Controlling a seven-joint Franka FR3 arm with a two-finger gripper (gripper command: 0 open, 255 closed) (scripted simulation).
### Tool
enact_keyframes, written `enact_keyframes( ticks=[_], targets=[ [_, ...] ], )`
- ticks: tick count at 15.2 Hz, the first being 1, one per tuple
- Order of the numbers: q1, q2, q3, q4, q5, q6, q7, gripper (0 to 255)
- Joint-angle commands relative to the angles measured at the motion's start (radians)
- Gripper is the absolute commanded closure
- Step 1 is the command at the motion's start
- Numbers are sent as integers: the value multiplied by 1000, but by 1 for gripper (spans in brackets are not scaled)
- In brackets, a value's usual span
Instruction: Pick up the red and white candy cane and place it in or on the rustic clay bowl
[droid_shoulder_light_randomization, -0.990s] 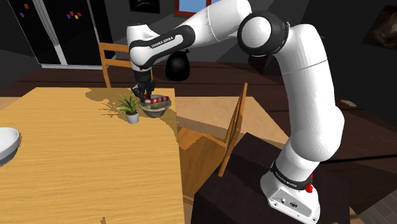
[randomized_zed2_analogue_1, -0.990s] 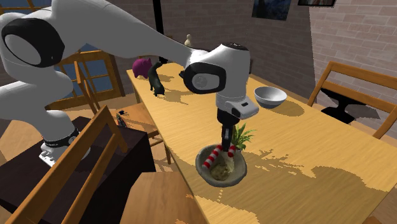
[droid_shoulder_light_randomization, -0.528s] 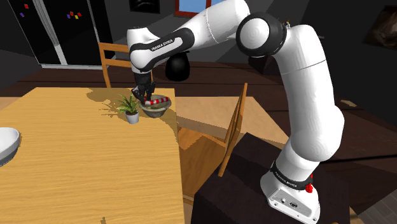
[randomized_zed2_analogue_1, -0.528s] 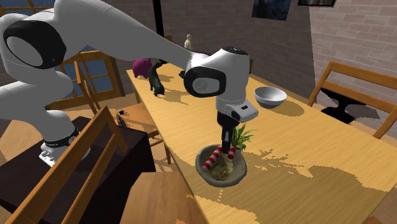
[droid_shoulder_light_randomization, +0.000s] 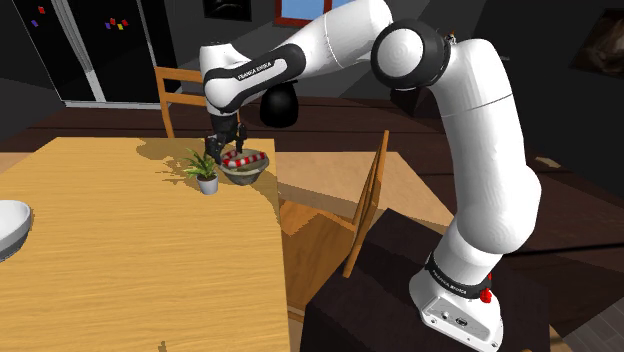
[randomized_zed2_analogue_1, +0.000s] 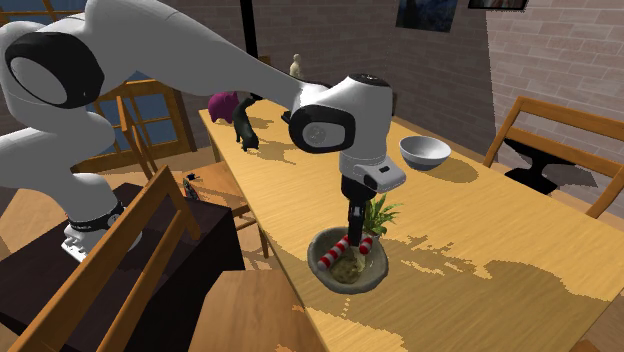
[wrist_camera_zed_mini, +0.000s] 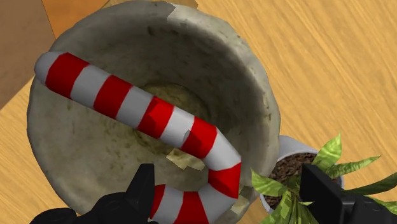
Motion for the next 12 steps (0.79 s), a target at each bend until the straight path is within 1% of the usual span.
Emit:
enact_keyframes(
  ticks=[1, 4, 12],
  targets=[
    [-1, -14, 3, 11, 5, -25, -3, 0],
    [-1, -49, 12, 52, 18, -98, -12, 0],
    [-1, -49, 12, 52, 18, -98, -12, 0]
  ],
)
